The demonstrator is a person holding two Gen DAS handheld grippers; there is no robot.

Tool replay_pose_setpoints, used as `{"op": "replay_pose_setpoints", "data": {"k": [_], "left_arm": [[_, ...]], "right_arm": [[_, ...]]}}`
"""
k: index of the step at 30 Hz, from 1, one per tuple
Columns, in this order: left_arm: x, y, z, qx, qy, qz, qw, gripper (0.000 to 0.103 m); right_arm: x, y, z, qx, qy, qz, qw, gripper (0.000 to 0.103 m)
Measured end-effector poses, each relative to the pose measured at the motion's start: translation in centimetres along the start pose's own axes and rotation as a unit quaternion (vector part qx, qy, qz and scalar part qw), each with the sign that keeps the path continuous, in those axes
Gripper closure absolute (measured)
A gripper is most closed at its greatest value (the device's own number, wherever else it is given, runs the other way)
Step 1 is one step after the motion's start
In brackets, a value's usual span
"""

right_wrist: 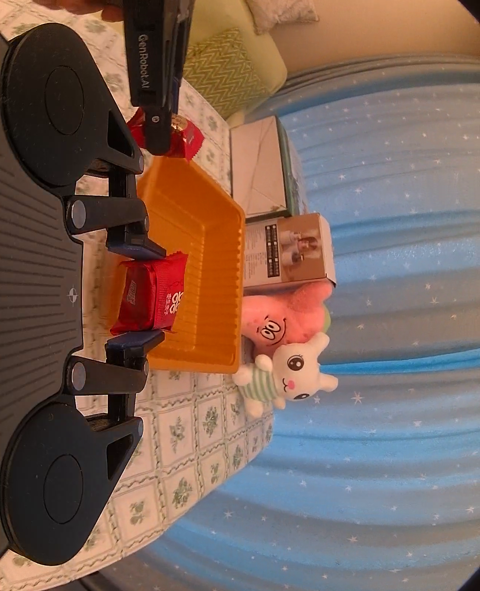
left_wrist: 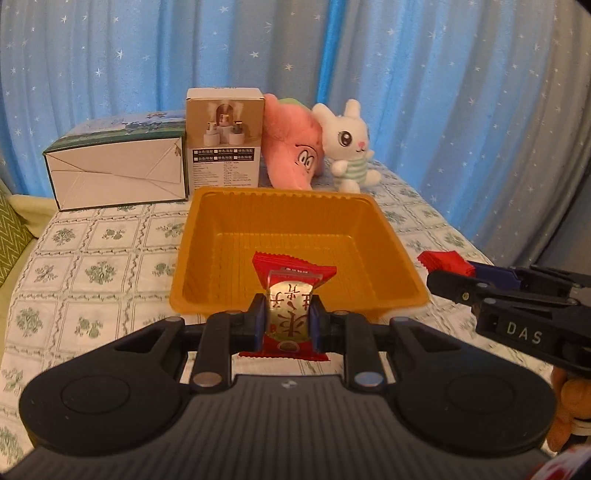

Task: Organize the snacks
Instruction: 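Carry both red candies into the orange basket and open both grippers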

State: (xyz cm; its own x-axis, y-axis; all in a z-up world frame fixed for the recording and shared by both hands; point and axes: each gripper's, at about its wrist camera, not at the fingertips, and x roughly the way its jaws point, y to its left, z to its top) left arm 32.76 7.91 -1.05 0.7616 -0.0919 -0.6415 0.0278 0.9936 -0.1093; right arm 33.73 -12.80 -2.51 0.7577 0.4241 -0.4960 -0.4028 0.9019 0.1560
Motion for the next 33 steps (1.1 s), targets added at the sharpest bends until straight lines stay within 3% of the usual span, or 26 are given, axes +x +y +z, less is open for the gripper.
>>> {"op": "replay_pose_setpoints", "data": {"k": [8, 17, 19, 20, 33], "left_arm": [[5.1, 2.3, 2.0, -0.019, -0.001, 0.014, 0.9997, 0.082], [8.3, 3.0, 3.3, -0.020, -0.001, 0.022, 0.9996, 0.081], [8.4, 3.4, 3.3, -0.038, -0.012, 0.017, 0.9991, 0.067], [8.4, 3.6, 3.3, -0.040, -0.014, 0.012, 0.9990, 0.054], [8.2, 3.8, 2.8, -0.028, 0.002, 0.027, 0.9993, 0.053]], "right_arm": [[7.3, -0.9, 1.6, -0.009, 0.024, 0.000, 1.000, 0.062], [11.2, -2.2, 1.8, 0.008, 0.045, -0.002, 0.999, 0.062], [11.5, -2.5, 1.8, 0.014, 0.046, -0.003, 0.999, 0.062], [11.7, -2.7, 1.7, 0.018, 0.048, -0.004, 0.999, 0.062], [11.6, -2.4, 2.2, 0.042, 0.034, 0.027, 0.998, 0.061]]}}
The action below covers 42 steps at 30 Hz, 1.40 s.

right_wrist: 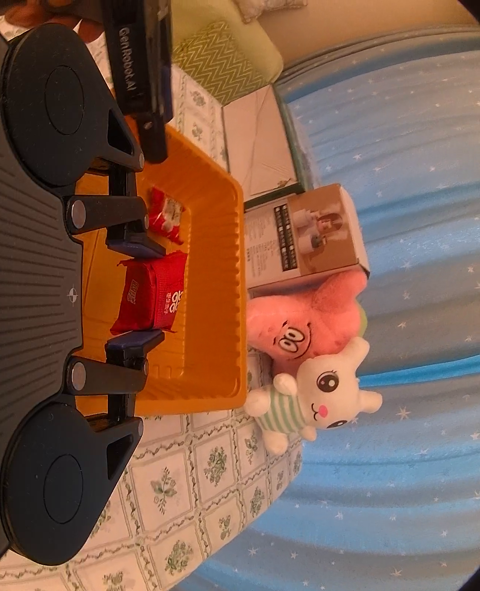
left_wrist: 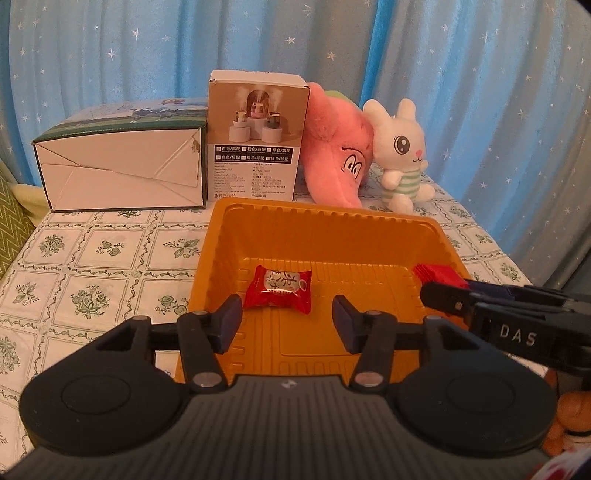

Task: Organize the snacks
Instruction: 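Carry both red candies into the orange basket and open both grippers, then move both tools back from the basket to the snack pile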

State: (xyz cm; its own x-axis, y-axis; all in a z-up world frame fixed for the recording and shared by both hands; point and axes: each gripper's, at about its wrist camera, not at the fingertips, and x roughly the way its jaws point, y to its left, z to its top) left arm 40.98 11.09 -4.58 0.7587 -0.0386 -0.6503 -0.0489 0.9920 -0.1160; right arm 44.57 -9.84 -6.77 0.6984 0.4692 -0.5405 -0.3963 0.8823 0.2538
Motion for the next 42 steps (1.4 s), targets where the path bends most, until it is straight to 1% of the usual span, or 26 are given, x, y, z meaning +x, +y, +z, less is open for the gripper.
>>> {"op": "replay_pose_setpoints", "data": {"k": [1, 3, 4, 8, 13, 17, 23, 26, 32, 37, 42], "left_arm": [[0.0, 0.0, 0.0, 0.003, 0.000, 0.002, 1.0000, 0.053], [-0.1, 0.0, -0.1, 0.008, 0.000, 0.005, 1.0000, 0.053], [-0.2, 0.0, -0.1, 0.009, 0.000, 0.008, 0.9999, 0.053], [-0.4, 0.1, -0.2, 0.006, 0.001, 0.009, 0.9999, 0.053], [-1.0, -0.2, -0.3, 0.011, -0.005, 0.009, 0.9999, 0.053], [-2.0, -0.7, -0.5, 0.015, -0.011, 0.005, 0.9998, 0.053], [-5.0, -1.7, -2.0, 0.013, -0.025, -0.006, 0.9996, 0.054], [-6.9, -2.1, -3.0, 0.011, -0.031, -0.009, 0.9994, 0.054], [-11.9, -3.3, -5.9, 0.003, -0.041, -0.019, 0.9990, 0.054], [-15.9, -4.1, -9.2, -0.006, -0.035, -0.020, 0.9991, 0.054], [-19.4, -4.7, -12.6, -0.013, -0.024, -0.026, 0.9993, 0.054]], "right_arm": [[0.0, 0.0, 0.0, 0.004, -0.006, 0.006, 1.000, 0.049], [-0.4, -0.3, 0.2, 0.016, -0.024, 0.018, 0.999, 0.038], [-0.6, -0.4, 0.3, 0.018, -0.030, 0.020, 0.999, 0.037], [-1.0, -0.6, 0.7, 0.014, -0.034, 0.001, 0.999, 0.037], [-1.7, -0.9, 0.5, 0.006, -0.035, -0.013, 0.999, 0.037], [-3.3, -1.0, 0.5, 0.003, -0.050, -0.024, 0.998, 0.037], [-6.9, -0.6, -0.3, 0.007, -0.063, -0.031, 0.997, 0.037], [-9.3, -0.1, -1.3, 0.009, -0.065, -0.031, 0.997, 0.037], [-14.5, 0.8, -4.0, 0.002, -0.072, -0.044, 0.996, 0.037], [-19.0, 1.2, -7.2, 0.012, -0.063, -0.046, 0.997, 0.037], [-23.0, 1.8, -11.1, 0.030, -0.044, -0.049, 0.997, 0.037]]}}
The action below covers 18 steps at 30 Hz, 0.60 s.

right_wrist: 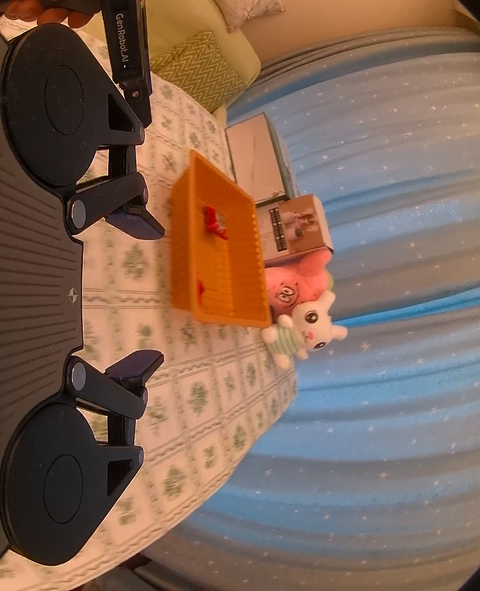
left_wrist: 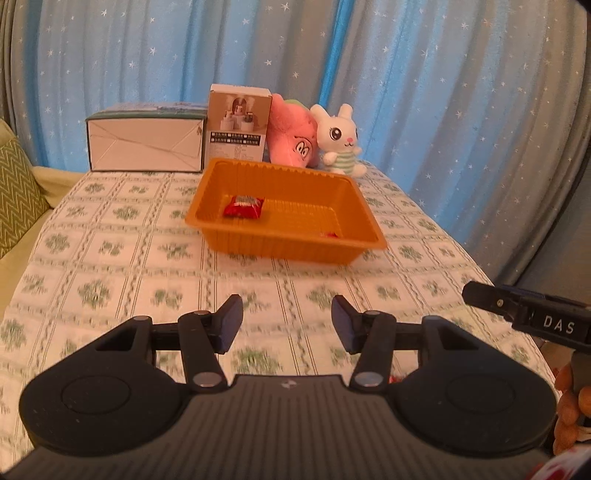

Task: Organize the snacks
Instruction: 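Move both tools back from the basket to the snack pile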

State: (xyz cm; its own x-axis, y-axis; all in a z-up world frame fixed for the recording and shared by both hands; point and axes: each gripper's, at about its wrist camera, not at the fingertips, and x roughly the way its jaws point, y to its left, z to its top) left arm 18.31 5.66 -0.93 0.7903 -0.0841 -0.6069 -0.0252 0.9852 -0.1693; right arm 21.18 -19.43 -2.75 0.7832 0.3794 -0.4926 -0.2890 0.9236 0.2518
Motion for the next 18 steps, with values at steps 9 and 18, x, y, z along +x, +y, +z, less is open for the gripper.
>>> {"op": "replay_pose_setpoints", "data": {"k": [9, 18], "left_arm": [[-4.7, -0.9, -4.5, 0.020, 0.012, 0.010, 0.9997, 0.054], [-6.2, -0.7, -8.0, 0.005, 0.040, 0.029, 0.9988, 0.054]], "right_arm": [[-5.3, 1.3, -5.1, -0.010, 0.028, -0.004, 1.000, 0.037], [-6.9, 1.7, -8.4, -0.018, 0.049, -0.014, 0.999, 0.037]]}}
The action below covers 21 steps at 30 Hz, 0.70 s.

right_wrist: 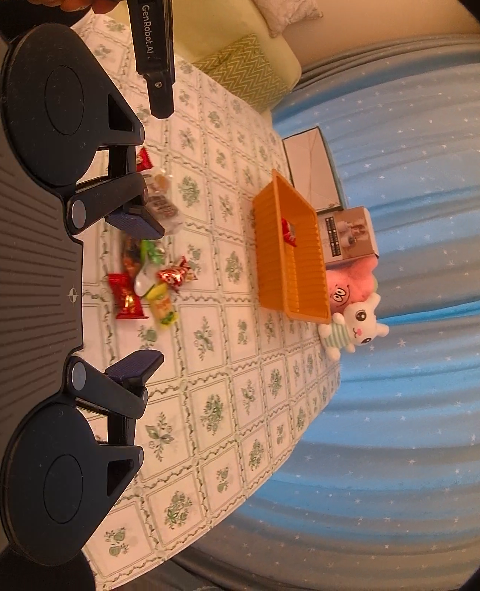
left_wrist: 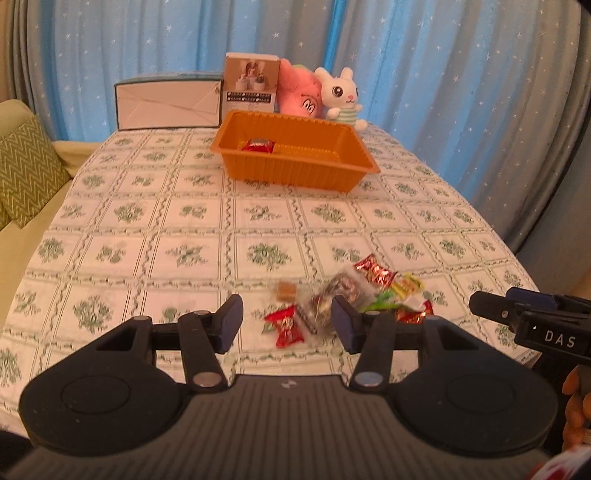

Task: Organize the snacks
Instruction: 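Move both tools back from the basket to the snack pile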

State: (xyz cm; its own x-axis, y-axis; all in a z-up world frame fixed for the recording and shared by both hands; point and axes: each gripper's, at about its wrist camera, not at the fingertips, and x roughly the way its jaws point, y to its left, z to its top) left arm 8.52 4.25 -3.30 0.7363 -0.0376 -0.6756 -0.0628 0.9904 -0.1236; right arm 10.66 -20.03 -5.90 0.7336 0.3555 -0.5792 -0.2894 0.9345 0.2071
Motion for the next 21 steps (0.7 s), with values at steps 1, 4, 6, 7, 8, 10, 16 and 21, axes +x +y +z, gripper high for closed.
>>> {"op": "replay_pose_setpoints", "data": {"k": [1, 4, 6, 7, 8, 10, 16, 21], "left_arm": [[0.0, -0.1, -0.3, 0.001, 0.002, 0.003, 1.0000, 0.054], [0.3, -0.2, -0.8, 0.002, 0.010, 0.007, 0.9999, 0.054], [0.5, -0.2, -1.0, 0.000, 0.014, 0.009, 0.9999, 0.054], [0.7, -0.1, -1.1, -0.001, 0.016, 0.009, 0.9998, 0.054], [0.8, -0.1, -1.1, -0.003, 0.017, 0.011, 0.9998, 0.054], [1.2, 0.0, -1.1, -0.006, 0.019, 0.012, 0.9997, 0.054], [2.8, 0.2, -1.4, -0.013, 0.030, 0.017, 0.9993, 0.058], [4.5, 0.8, -1.6, -0.027, 0.039, 0.020, 0.9987, 0.063]], "right_arm": [[0.1, 0.0, -0.2, -0.001, 0.003, -0.001, 1.000, 0.037], [0.3, -0.1, -0.7, -0.003, 0.009, -0.002, 1.000, 0.037], [0.7, -0.2, -0.9, -0.003, 0.013, -0.004, 1.000, 0.037], [0.9, -0.3, -0.9, -0.002, 0.014, -0.003, 1.000, 0.037], [1.1, -0.3, -1.0, -0.003, 0.016, -0.002, 1.000, 0.037], [1.6, -0.3, -1.2, -0.006, 0.022, 0.000, 1.000, 0.037], [3.3, -0.6, -1.9, -0.003, 0.040, -0.001, 0.999, 0.037], [4.6, -1.2, -2.2, 0.004, 0.050, -0.003, 0.999, 0.037]]}}
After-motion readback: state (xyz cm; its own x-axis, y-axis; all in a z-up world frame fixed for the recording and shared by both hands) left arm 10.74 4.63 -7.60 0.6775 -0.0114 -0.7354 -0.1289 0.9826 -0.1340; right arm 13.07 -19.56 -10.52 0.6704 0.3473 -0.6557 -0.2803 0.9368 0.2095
